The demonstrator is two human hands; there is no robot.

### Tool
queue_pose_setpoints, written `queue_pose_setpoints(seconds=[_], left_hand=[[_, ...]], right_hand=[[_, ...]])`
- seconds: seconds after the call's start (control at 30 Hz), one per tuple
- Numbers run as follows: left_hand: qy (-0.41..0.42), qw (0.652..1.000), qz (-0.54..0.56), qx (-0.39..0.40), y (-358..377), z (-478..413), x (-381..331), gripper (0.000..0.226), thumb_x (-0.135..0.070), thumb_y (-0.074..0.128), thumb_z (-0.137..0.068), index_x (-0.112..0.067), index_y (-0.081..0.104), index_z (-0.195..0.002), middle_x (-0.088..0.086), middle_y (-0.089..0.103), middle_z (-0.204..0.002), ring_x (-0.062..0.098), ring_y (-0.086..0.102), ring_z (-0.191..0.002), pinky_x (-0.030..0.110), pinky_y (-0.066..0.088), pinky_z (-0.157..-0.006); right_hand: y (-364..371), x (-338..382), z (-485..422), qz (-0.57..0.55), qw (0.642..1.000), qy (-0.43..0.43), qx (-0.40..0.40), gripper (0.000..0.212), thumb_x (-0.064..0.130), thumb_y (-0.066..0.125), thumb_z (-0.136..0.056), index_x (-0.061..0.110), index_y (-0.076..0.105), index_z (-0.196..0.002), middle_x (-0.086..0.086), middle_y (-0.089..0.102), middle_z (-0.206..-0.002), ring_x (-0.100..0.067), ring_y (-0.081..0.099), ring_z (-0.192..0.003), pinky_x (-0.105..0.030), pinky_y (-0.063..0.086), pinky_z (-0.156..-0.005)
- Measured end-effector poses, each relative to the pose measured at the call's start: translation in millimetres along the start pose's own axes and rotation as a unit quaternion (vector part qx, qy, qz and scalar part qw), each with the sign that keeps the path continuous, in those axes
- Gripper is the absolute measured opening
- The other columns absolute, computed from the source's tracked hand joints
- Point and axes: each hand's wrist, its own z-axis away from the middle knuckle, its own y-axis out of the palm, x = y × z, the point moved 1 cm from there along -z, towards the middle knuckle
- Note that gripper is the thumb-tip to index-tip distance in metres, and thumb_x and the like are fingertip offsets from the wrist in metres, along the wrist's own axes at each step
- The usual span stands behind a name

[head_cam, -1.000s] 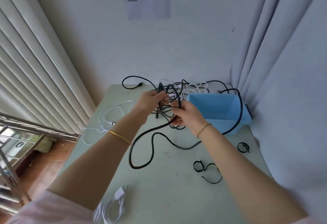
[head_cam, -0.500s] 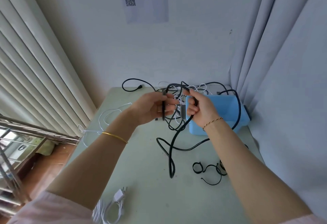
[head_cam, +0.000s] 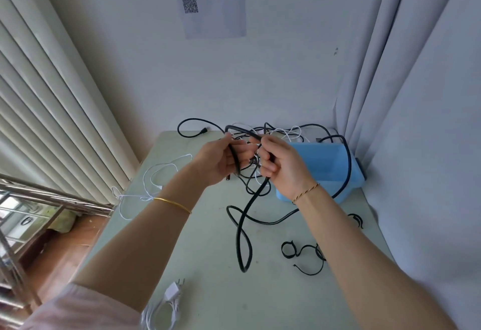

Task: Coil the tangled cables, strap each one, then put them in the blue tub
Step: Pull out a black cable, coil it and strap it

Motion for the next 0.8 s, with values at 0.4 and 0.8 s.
queue_pose_setpoints(seconds=[0.4,0.8], left_hand=[[0.102,0.976,0.160,0.108,10,14,-26,0.048,-0.026,0.015,-0.105,-0.001,0.055,-0.104,-0.006,0.038,-0.037,0.013,0.063,-0.056,0.029,0.056,-0.075],[-0.036,0.963,-0.122,0.239,-1,50,-23,0.045,-0.028,0.022,-0.099,0.001,0.054,-0.114,0.008,0.075,-0.088,0.007,0.039,-0.033,0.021,0.050,-0.051]], right_hand=[[0,-25,24,0.178,0.968,0.115,0.135,0.013,0.013,0.055,-0.093,0.008,0.066,-0.095,0.003,0.039,-0.059,-0.008,0.036,-0.048,-0.022,0.036,-0.050],[-20,-27,6,0.527,0.832,0.145,0.092,0.030,0.038,0.057,-0.091,0.008,0.058,-0.088,-0.006,0.056,-0.063,-0.016,0.059,-0.059,-0.022,0.051,-0.064]])
